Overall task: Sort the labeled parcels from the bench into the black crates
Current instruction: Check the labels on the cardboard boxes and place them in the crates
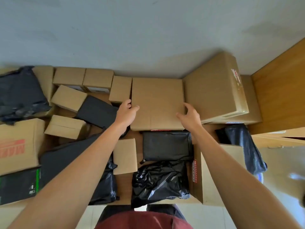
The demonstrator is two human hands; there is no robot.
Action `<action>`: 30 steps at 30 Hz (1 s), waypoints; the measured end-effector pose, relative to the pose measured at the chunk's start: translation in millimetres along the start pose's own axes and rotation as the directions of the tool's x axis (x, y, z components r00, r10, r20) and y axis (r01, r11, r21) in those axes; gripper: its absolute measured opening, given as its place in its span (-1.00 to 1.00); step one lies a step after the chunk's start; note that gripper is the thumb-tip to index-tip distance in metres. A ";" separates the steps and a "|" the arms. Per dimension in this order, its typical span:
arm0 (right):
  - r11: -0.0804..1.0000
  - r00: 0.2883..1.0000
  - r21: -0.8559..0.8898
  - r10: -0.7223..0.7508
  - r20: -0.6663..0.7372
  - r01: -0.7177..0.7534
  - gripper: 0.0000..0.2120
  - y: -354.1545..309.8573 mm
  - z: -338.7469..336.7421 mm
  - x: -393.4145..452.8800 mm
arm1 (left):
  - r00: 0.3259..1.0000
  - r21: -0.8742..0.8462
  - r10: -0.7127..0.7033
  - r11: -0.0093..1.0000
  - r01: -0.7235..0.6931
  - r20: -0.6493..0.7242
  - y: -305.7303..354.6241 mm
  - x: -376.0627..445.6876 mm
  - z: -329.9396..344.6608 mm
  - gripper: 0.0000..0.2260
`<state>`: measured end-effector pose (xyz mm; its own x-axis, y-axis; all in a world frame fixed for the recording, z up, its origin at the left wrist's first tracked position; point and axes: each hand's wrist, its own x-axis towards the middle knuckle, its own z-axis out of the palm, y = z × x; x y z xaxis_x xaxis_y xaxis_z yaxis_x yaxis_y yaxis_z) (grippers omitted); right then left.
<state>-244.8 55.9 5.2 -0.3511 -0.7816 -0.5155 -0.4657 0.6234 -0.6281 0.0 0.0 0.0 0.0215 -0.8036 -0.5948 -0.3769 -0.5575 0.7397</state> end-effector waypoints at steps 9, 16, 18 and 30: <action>0.975 0.991 0.181 0.134 -0.001 -0.131 -0.32 -1.5 7.5 5.9 | 0.997 -0.022 -0.067 0.998 0.066 -0.034 1.8 6.0 5.7 -0.52; 0.938 0.979 0.298 0.200 -0.044 -0.179 -0.40 -0.6 8.8 9.9 | 0.991 -0.055 -0.079 0.996 0.073 -0.109 1.5 3.5 5.0 -0.90; 0.937 0.979 0.313 0.187 -0.076 -0.155 -0.48 -0.7 6.7 6.1 | 0.993 -0.099 -0.046 0.994 0.035 -0.110 2.8 -0.5 4.0 -0.65; 0.858 0.966 0.502 0.026 -0.257 0.110 -0.40 -6.3 -5.4 -34.1 | 0.970 -0.160 0.178 0.966 -0.204 -0.164 8.2 -30.6 -18.5 -0.45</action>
<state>-234.3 78.5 29.9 -0.5597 -0.7441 -0.3648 -0.0306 0.4584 -0.8882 13.4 16.1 30.1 0.1058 -0.9129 -0.3942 -0.2207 -0.4081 0.8859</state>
